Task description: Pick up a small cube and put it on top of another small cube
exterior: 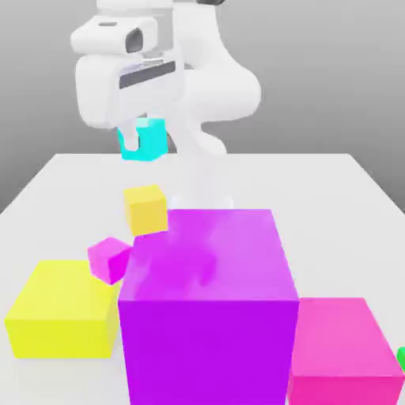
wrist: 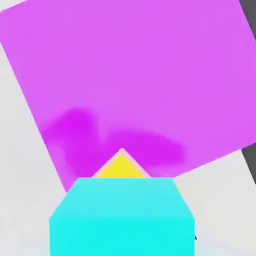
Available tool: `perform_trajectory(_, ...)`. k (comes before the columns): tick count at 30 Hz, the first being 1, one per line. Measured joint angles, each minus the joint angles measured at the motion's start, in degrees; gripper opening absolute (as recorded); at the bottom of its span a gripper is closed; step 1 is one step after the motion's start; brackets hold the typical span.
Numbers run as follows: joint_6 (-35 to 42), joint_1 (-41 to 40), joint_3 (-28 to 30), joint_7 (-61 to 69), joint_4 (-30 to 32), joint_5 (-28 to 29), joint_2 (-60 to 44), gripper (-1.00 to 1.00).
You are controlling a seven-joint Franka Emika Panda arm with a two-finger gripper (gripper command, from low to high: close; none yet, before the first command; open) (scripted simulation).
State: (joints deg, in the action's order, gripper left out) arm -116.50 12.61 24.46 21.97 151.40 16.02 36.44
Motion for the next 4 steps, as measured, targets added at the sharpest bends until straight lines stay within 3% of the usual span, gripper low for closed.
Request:
perform_trajectory(1,-2.2,-0.1,0.6,0.1,1.5,0.3,-0.7,1.0)
perform_trajectory(4,-2.2,-0.1,0.6,0.1,1.5,0.3,-0.7,1.0)
